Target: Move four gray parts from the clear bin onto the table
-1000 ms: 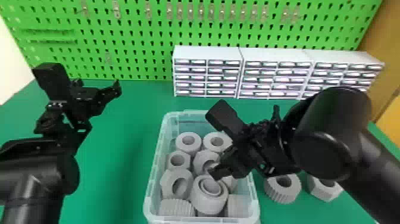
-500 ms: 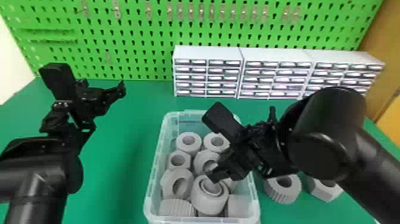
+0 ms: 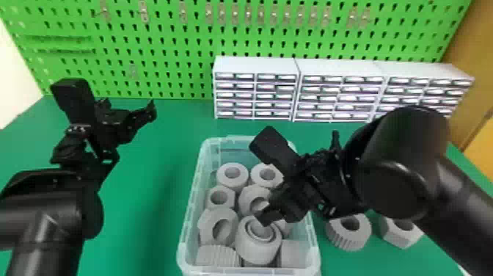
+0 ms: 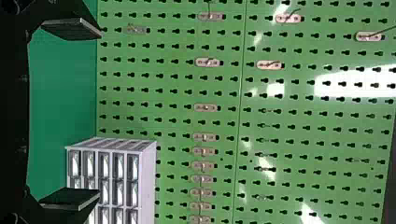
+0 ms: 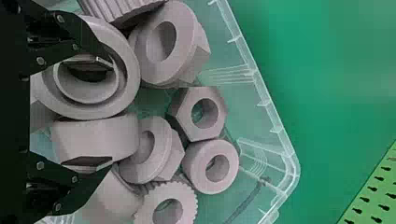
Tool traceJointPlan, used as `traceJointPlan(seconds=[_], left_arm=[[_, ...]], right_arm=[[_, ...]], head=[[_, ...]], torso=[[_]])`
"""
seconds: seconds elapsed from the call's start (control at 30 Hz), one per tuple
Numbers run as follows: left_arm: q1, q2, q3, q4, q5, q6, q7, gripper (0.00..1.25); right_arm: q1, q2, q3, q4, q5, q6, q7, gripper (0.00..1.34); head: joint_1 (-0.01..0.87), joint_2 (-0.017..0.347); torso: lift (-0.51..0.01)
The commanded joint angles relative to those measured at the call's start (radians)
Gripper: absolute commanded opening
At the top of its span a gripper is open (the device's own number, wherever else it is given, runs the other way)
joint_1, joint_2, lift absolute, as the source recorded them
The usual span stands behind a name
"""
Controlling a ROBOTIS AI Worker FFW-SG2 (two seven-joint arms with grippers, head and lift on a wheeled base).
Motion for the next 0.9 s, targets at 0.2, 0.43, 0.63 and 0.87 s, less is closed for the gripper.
traceJointPlan(seconds=[0.2, 0.43, 0.63, 0.87], left_arm=[[0.000, 0.000, -0.003, 0.000, 0.000, -0.001, 0.000, 1.15], [0.000, 0.000, -0.006, 0.000, -0.003, -0.001, 0.000, 1.15], [-0.002, 0.000, -0.011, 0.002, -0.003, 0.000, 0.000, 1.15], [0.000, 0.000, -0.014, 0.003, -0.004, 0.000, 0.000, 1.15]], right_arm=[[-0.009, 0.006, 0.002, 0.014, -0.003, 0.005, 0.000, 0.80], [-0.024, 0.037, 0.005, 0.034, 0.023, 0.005, 0.000, 0.80], [-0.034, 0.077, 0.011, 0.072, 0.042, 0.005, 0.001, 0.80], [-0.060, 0.120, 0.032, 0.112, 0.060, 0.003, 0.001, 0.80]], head=[[0.686, 0.026], [0.686, 0.026], [0.686, 0.026], [0.686, 0.026]], torso=[[-0.050], [-0.050], [-0.050], [-0.050]])
